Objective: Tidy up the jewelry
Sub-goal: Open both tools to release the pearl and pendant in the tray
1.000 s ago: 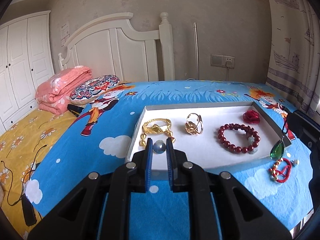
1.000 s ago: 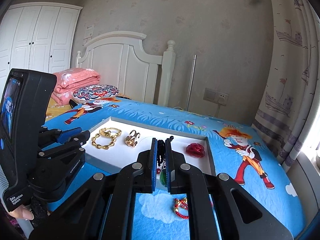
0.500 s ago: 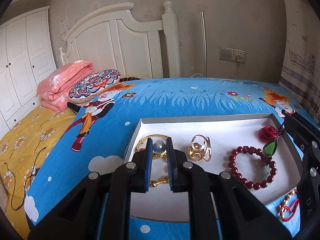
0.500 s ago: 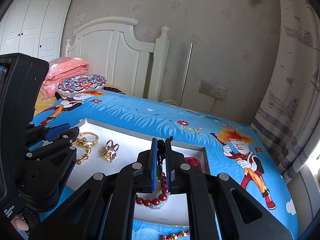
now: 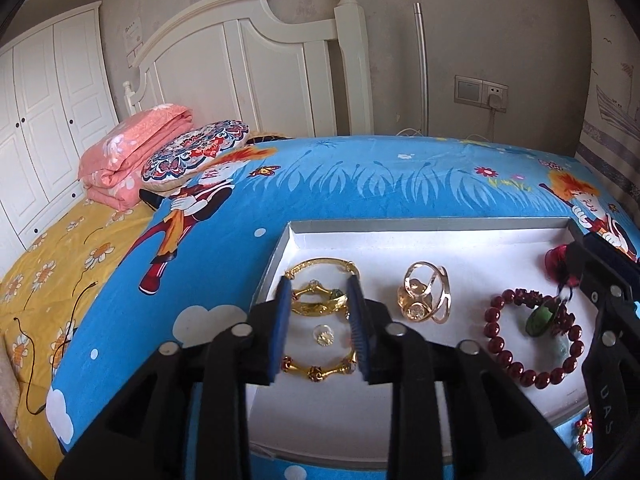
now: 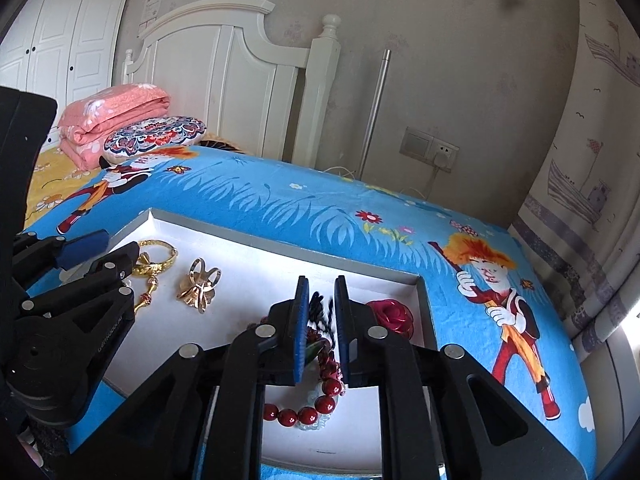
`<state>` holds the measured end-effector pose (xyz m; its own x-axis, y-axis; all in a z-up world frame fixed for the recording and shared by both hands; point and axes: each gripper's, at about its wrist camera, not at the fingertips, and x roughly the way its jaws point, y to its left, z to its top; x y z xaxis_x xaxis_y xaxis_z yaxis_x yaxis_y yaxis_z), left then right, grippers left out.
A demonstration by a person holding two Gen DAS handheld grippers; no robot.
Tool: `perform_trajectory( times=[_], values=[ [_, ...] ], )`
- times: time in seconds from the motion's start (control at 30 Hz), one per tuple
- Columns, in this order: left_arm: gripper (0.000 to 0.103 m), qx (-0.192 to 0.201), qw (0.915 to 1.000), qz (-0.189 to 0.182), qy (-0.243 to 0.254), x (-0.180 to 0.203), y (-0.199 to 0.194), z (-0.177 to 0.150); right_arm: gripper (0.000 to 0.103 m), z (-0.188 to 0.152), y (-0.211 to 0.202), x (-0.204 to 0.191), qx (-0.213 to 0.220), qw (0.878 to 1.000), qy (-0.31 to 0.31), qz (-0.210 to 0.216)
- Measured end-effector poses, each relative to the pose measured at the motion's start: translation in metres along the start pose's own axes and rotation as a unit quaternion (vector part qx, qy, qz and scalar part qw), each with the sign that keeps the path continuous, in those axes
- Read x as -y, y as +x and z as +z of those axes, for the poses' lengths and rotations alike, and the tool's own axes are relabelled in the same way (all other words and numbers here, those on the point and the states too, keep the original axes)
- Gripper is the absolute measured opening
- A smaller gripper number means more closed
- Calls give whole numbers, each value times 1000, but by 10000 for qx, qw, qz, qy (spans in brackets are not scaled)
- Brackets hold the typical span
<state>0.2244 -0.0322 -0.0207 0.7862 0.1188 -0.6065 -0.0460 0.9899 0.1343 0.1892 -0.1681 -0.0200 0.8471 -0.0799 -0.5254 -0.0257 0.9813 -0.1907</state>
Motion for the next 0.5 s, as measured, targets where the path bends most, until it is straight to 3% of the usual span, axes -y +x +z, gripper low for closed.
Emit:
perform_trajectory(
  times=[0.03,0.07,0.37,0.5],
  values=[
    [66,42,10000,39,-19,-1,-1,0,36,-1,0,1,-6,10000,37,18],
    [68,119,9999,75,-53,-2,-4,-1,43,-1,0,3,1,10000,68,24],
    [68,236,9996,127,76,3,-11,-3,43,-6,-6,7,12,9999,100,41],
    [75,304,9994,81,156,7,-21,-8,43,-13,-20,15,-4,9996,237,153]
  ],
)
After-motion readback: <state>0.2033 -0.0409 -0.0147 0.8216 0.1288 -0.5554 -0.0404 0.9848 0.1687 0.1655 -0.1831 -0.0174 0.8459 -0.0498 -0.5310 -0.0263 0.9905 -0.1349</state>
